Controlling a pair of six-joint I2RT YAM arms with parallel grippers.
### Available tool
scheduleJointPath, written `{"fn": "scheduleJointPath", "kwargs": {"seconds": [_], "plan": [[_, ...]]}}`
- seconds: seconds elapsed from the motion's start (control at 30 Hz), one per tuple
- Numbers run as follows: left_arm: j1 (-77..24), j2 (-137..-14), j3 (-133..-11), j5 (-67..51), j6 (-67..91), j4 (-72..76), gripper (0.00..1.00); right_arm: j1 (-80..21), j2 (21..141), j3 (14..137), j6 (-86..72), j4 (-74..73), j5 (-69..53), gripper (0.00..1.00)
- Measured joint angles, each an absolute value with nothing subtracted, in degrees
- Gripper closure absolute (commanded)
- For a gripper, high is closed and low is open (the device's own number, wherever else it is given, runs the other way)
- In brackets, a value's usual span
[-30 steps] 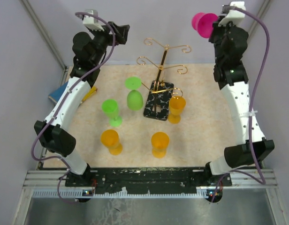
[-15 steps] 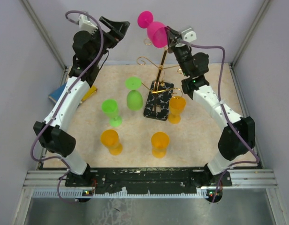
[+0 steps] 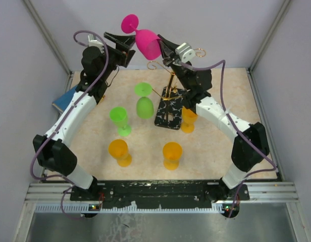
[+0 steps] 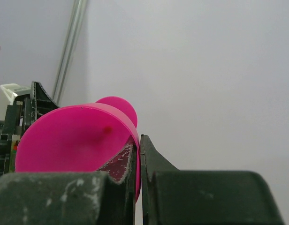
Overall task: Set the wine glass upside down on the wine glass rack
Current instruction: Turn the wine glass upside down at the wine rack.
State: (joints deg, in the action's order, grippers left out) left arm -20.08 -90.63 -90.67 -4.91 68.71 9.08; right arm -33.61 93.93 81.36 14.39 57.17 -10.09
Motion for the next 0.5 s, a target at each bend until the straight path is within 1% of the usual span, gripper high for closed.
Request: {"fn": "scheduleJointPath", "kwargs": {"seconds": [0.17, 0.5], "plan": [[-20.1, -89.34, -86.26, -4.97, 71.99, 10.5, 0.1, -34.83, 93.93, 79.81, 16.36, 57.54, -10.48, 1.0], [-19.4, -86.11, -84.16, -4.6, 73.71, 13.06, 0.14, -37.65, 93.93, 78.11, 22.98, 59.18, -5.69, 1.0]]}}
